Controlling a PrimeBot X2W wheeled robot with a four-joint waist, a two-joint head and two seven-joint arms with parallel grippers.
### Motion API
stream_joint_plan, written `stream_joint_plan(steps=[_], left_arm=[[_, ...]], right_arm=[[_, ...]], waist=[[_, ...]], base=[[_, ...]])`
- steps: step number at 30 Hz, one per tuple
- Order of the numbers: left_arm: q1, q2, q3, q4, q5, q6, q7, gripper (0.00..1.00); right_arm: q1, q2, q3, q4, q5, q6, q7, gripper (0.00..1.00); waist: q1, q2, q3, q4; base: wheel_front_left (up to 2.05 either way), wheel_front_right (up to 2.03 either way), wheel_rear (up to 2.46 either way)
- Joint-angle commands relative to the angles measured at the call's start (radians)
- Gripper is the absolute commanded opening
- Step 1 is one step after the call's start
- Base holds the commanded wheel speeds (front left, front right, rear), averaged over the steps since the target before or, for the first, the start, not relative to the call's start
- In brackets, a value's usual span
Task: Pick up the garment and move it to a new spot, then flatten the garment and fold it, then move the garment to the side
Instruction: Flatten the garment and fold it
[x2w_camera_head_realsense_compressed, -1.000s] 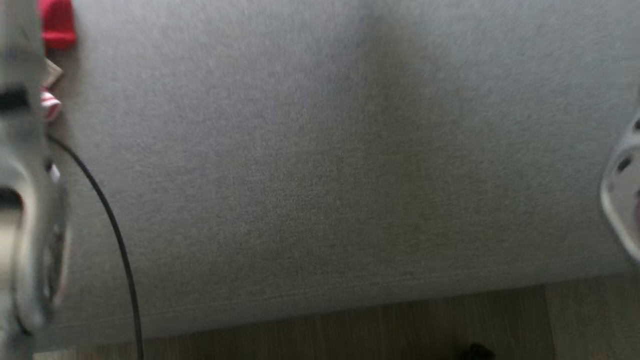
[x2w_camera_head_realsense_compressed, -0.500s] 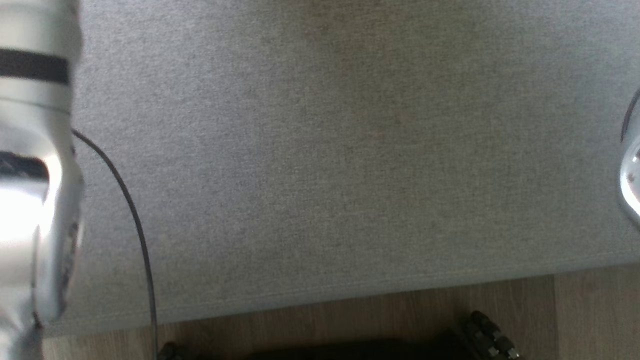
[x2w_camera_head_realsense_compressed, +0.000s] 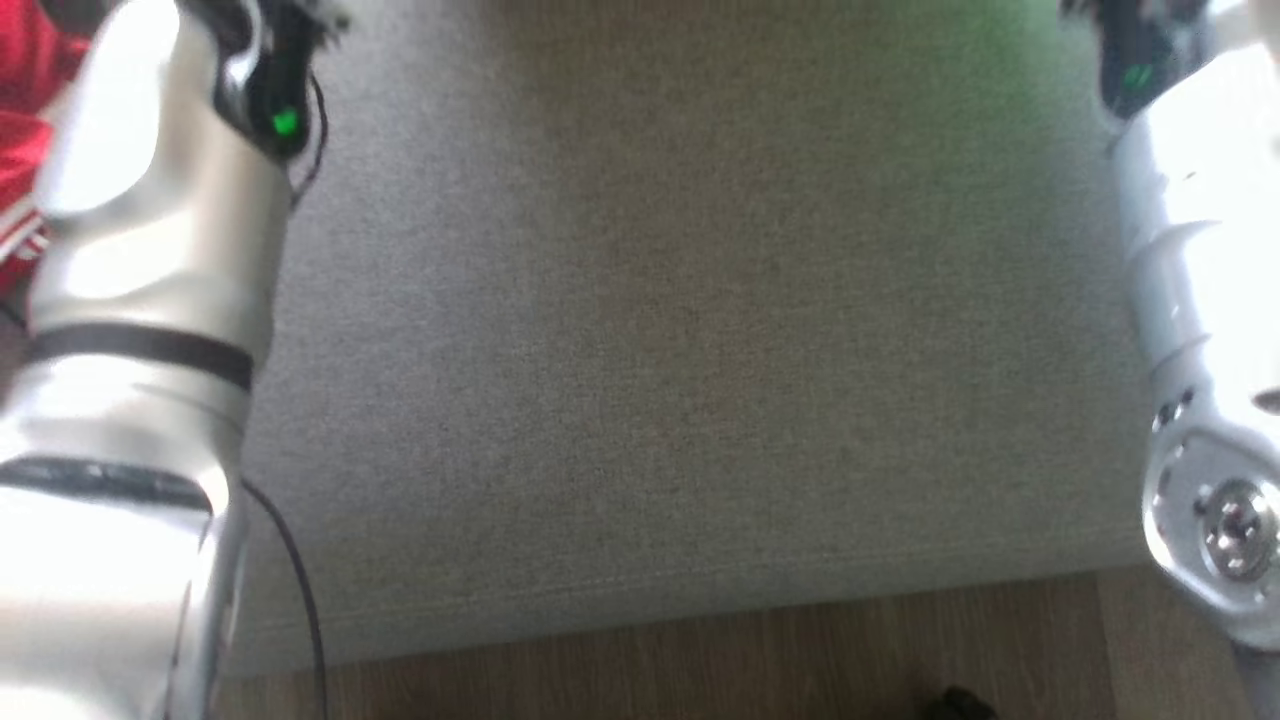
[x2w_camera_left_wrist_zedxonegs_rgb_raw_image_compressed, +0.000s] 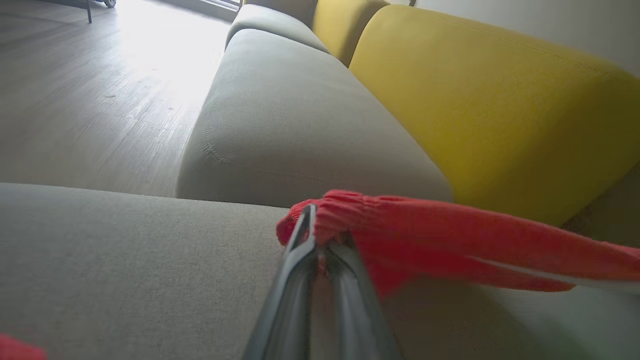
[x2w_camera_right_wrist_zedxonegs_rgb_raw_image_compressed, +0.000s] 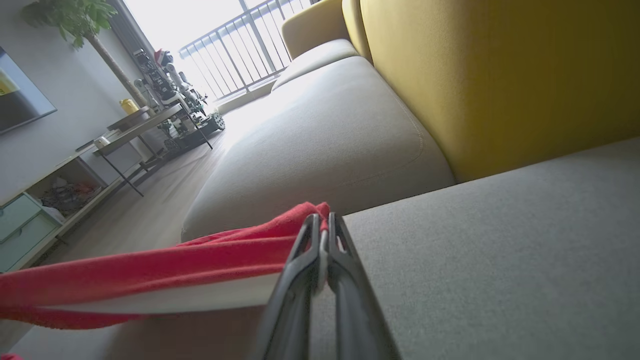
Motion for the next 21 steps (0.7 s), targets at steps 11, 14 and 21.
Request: stream_joint_plan(steps=[11,14,21], left_arm=[[0.265,0.013,0.097,-0.150,0.022,0.024,-0.013,0.00],[0.327,0.008,0.066,-0.146,0.061,0.020,-0.013,0.00],[0.439,0.001,0.054,-0.153,0.102,0.024,-0.013,0.00]], right_arm=[[0.206,-0.059,0.144,-0.032,0.145,-0.009,0.049,0.00],[0.261,-0.069,0.184,-0.048,0.176,-0.009,0.070,0.00],[0.360,-0.097,0.237,-0.092,0.246,-0.009,0.103,0.00]], waist=[[0.0000,0.0000,-0.180,0.018],[0.0000,0.0000,-0.203,0.014],[0.0000,0.0000,-0.247,0.007]], base=[[0.00,0.00,0.00],[0.00,0.00,0.00],[0.00,0.00,0.00]])
